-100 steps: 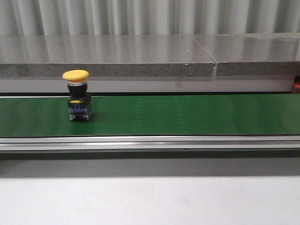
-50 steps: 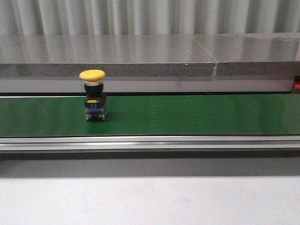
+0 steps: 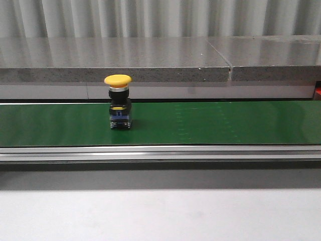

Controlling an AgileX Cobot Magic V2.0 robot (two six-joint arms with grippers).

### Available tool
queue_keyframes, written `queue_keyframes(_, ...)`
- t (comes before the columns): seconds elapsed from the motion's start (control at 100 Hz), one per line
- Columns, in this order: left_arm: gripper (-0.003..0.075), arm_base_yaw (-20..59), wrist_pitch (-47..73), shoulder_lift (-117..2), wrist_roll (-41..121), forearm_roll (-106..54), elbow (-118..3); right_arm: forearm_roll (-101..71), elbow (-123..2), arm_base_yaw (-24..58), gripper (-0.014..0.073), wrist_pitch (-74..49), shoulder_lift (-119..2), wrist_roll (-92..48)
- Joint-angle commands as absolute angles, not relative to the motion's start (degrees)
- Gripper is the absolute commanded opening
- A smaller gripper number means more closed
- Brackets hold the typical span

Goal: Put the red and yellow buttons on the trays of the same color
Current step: 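Carry the red button into the red tray with the right gripper, release, then move the right gripper back over the belt end toward the yellow button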

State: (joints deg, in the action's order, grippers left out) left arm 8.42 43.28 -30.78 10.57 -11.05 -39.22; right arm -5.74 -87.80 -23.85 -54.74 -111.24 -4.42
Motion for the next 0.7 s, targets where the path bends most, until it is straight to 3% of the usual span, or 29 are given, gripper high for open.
queue_keyframes(0.0,-0.0020,8.91,39.53,-30.86,10.71,-11.92,-40.68,-5.51,-89.04,-24.20,0.0119,-52.80,-109.52,-4.37)
queue_keyframes(0.18,-0.0020,8.91,39.53,-30.86,10.71,-11.92,-40.68,-5.82,-89.04,-24.20,0.0154,-52.04,-110.15,-4.32)
queue_keyframes(0.35,-0.0020,8.91,39.53,-30.86,10.71,-11.92,-40.68,-5.87,-89.04,-24.20,0.0415,-51.77,-110.20,-4.32)
queue_keyframes(0.42,-0.0020,8.91,39.53,-30.86,10.71,-11.92,-40.68,-5.87,-89.04,-24.20,0.0485,-51.56,-110.07,-4.32)
queue_keyframes(0.69,-0.0020,8.91,39.53,-30.86,10.71,-11.92,-40.68,-5.88,-89.04,-24.20,0.0486,-51.31,-105.95,-4.32)
